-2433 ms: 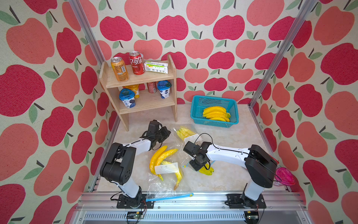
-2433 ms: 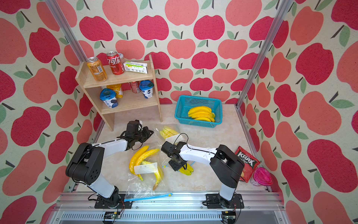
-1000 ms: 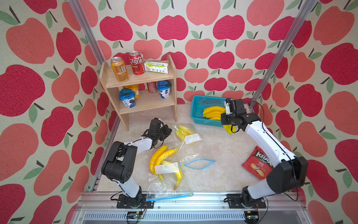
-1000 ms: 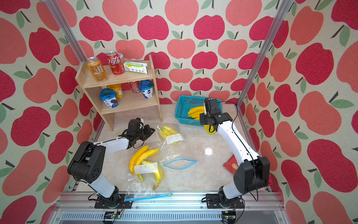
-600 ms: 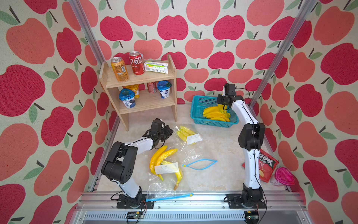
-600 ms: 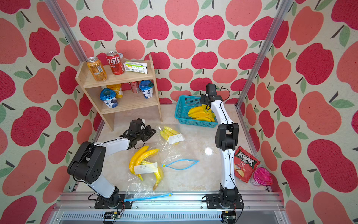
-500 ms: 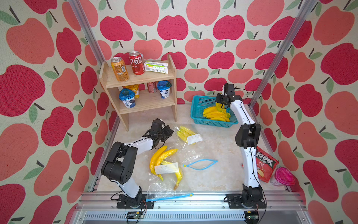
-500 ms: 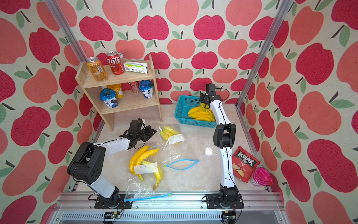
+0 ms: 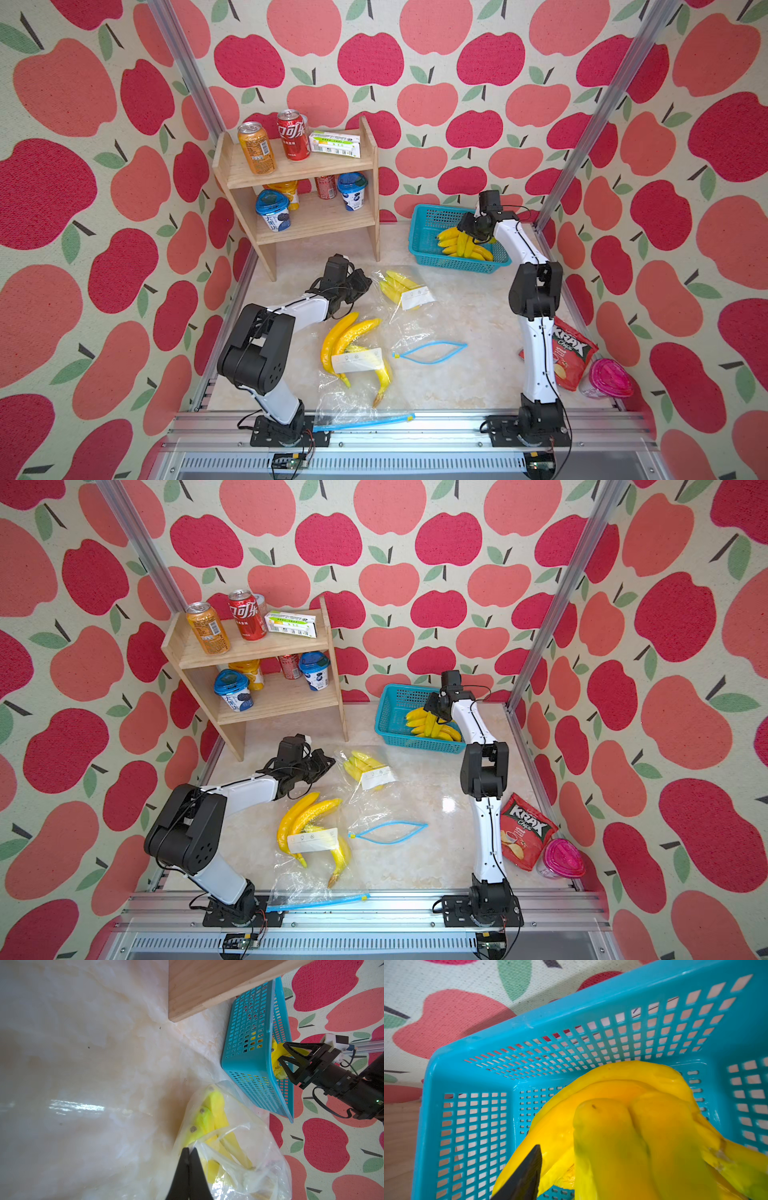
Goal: Open the zip-top bag and take out the banana
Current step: Place the banana in the basket.
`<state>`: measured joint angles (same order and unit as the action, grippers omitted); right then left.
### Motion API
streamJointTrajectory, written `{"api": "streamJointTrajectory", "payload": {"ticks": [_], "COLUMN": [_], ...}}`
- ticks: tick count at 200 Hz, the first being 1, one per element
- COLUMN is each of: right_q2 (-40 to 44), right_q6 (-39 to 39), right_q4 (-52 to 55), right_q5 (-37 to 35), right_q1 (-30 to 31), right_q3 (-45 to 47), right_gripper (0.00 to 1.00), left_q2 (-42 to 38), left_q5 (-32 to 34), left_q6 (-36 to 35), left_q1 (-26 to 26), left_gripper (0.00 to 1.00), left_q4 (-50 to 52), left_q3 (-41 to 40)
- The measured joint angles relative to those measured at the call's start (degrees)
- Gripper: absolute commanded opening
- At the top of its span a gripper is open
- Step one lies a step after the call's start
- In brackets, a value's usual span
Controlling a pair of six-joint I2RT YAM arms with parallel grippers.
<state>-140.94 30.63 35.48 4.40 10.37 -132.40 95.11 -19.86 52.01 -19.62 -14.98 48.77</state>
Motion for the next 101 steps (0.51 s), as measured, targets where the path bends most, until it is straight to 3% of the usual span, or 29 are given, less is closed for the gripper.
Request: {"api": "streamJointTrajectory", "payload": {"ticks": [15,46,101], "right_q2": [1.3,10.6,43.9], "right_q6": [-0.3,-1.8,-7.8], "right_q4": [-1.0,-2.5,-12.6], "right_q5": [0.2,0.2,-1.3], "right_q1": [0.2,1.7,9.7], "right_q3": [1.9,10.3,36.8], "right_gripper": [0.69,0.73,0.76], "left_q2": [0.0,0.0,-0.3], "left_q5": [0.0,0.1,-0.1], "left_q6": [0.0,0.2,1.0], "left_q1": [0.0,0.0,0.0], "left_gripper": [0.0,0.0,0.0], "left_q4": [0.0,0.0,0.0], "left_q3": [0.0,0.0,0.0]}}
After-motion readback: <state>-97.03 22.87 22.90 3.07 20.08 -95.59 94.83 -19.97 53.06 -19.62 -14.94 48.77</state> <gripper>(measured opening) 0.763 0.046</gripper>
